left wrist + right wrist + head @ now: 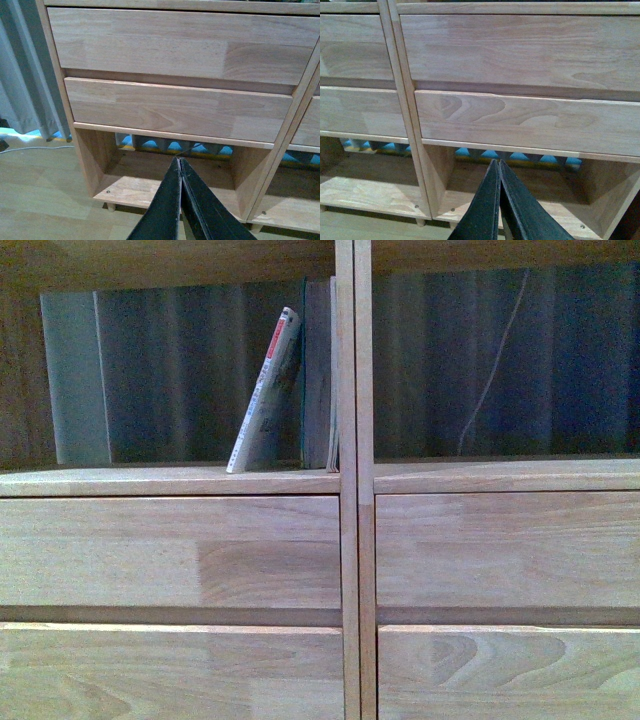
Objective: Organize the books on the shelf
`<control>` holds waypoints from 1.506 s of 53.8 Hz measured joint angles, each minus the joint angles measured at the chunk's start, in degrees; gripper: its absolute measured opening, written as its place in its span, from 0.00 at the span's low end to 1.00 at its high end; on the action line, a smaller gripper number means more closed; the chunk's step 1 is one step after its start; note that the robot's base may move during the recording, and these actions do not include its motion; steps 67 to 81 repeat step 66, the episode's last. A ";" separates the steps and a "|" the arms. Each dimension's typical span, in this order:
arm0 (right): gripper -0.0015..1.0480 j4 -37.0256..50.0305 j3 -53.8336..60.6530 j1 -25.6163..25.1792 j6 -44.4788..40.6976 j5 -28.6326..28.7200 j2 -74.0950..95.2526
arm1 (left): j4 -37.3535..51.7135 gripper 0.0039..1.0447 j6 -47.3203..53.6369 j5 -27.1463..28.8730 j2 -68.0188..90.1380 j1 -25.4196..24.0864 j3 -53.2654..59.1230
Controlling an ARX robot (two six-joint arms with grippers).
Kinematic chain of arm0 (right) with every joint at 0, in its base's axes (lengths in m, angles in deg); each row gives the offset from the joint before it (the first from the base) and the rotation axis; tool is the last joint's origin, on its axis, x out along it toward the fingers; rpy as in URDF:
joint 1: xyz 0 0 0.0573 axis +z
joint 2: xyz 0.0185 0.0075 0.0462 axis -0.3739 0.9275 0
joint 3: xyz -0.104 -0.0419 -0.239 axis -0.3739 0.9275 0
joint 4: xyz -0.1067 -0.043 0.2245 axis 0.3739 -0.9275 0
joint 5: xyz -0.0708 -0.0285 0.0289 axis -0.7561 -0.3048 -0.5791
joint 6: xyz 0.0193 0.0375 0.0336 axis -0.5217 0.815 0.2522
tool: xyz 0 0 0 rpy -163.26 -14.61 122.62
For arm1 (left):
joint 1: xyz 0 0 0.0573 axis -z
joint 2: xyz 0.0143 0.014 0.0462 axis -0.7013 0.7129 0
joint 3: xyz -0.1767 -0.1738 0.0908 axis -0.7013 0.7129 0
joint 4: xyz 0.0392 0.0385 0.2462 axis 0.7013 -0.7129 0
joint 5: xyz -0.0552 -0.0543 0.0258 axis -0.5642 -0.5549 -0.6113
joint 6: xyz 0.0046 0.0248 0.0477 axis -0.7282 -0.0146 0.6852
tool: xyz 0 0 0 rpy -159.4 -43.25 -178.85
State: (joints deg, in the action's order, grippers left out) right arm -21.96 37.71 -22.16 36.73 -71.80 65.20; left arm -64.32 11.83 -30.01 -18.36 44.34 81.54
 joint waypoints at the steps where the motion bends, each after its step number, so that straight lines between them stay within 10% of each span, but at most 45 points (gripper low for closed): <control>1: 0.03 0.00 0.00 0.00 0.00 0.00 -0.02 | 0.00 0.02 0.02 0.00 -0.26 0.00 0.26; 20: 0.05 0.00 0.00 0.00 -0.07 0.00 -0.02 | -0.02 0.03 0.00 -0.02 -1.44 0.00 1.55; 49: 0.94 0.00 0.00 0.00 -0.07 0.00 0.00 | -0.02 0.94 0.04 -0.02 -1.44 0.00 1.55; 81: 0.93 0.00 0.00 0.00 -0.07 0.00 -0.02 | -0.02 0.93 0.17 -0.02 -1.44 0.00 1.55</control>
